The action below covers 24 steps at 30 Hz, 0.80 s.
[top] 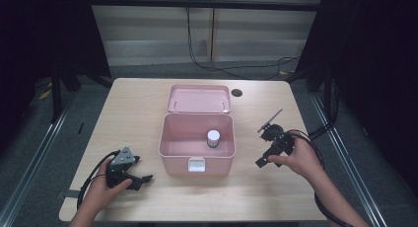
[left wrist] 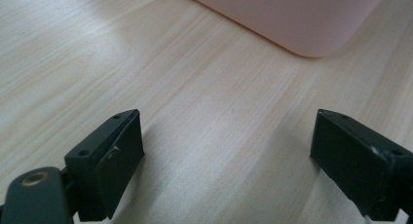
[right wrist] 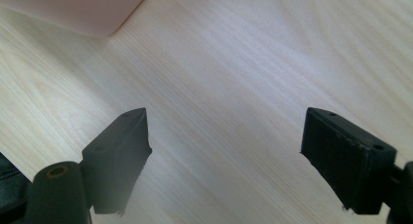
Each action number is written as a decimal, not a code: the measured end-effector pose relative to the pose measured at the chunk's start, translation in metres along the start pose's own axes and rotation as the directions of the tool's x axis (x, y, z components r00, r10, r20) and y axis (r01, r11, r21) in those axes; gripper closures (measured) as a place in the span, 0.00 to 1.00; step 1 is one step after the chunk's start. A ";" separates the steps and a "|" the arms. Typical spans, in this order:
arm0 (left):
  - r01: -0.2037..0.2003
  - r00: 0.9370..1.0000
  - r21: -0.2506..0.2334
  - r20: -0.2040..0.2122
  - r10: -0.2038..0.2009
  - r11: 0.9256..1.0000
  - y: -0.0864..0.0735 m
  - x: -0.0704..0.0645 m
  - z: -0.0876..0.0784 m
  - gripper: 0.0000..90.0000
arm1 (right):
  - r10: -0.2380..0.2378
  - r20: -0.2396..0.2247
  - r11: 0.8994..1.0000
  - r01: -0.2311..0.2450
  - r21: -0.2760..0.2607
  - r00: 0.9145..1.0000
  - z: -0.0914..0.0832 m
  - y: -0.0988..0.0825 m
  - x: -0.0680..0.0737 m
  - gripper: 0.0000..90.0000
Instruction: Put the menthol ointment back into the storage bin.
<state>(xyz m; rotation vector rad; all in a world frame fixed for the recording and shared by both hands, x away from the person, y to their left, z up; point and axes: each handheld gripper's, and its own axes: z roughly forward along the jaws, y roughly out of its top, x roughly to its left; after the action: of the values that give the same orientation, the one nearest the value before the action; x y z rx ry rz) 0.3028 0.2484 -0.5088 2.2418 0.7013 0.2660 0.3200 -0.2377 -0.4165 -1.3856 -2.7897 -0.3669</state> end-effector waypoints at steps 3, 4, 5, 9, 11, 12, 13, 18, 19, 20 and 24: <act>0.000 1.000 0.000 0.000 0.000 1.000 0.000 0.000 0.000 0.13 | 0.013 -0.014 1.000 -0.013 -0.007 1.000 0.004 -0.006 -0.002 0.19; 0.000 1.000 0.000 0.000 0.000 1.000 0.000 0.000 0.000 0.13 | 0.013 -0.017 1.000 -0.013 -0.012 1.000 0.006 -0.008 -0.003 0.19; 0.000 1.000 0.000 0.000 0.000 1.000 0.000 0.000 0.000 0.13 | 0.015 -0.020 1.000 -0.015 -0.015 1.000 0.007 -0.009 -0.004 0.19; 0.001 1.000 0.000 -0.001 -0.001 1.000 0.000 0.000 0.000 0.13 | 0.021 -0.014 0.999 -0.021 -0.026 1.000 0.010 -0.016 -0.006 0.19; 0.001 1.000 0.000 -0.001 -0.001 1.000 0.000 0.000 0.000 0.13 | 0.026 -0.022 0.999 -0.027 -0.036 0.999 0.012 -0.019 -0.007 0.19; 0.001 1.000 0.000 0.000 -0.001 1.000 0.000 0.000 0.000 0.13 | 0.029 -0.025 0.999 -0.030 -0.043 0.999 0.014 -0.021 -0.007 0.19; 0.000 1.000 0.000 -0.001 0.000 1.000 0.000 0.000 0.000 0.13 | 0.026 -0.027 0.999 -0.027 -0.046 0.999 0.016 -0.023 -0.007 0.19; -0.002 1.000 0.000 -0.004 0.002 1.000 0.000 0.000 0.000 0.13 | 0.029 -0.030 0.998 -0.031 -0.051 0.999 0.023 -0.030 -0.005 0.19; -0.003 1.000 0.000 -0.004 0.003 1.000 0.000 0.000 0.000 0.13 | 0.029 -0.033 0.998 -0.030 -0.053 0.999 0.024 -0.031 -0.005 0.19; -0.002 1.000 0.000 -0.004 0.002 1.000 0.000 0.000 0.000 0.13 | 0.034 -0.034 0.998 -0.036 -0.054 0.999 0.026 -0.033 -0.005 0.19; -0.002 1.000 0.000 -0.004 0.002 1.000 0.000 0.000 0.000 0.13 | 0.028 -0.035 0.997 -0.031 -0.068 0.999 0.033 -0.038 -0.005 0.19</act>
<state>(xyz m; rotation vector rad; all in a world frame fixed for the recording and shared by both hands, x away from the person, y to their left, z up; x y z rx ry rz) 0.3028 0.2485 -0.5087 2.2432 0.7010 0.2720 0.2961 -0.2569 -0.4566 -1.4177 -2.7509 -0.4856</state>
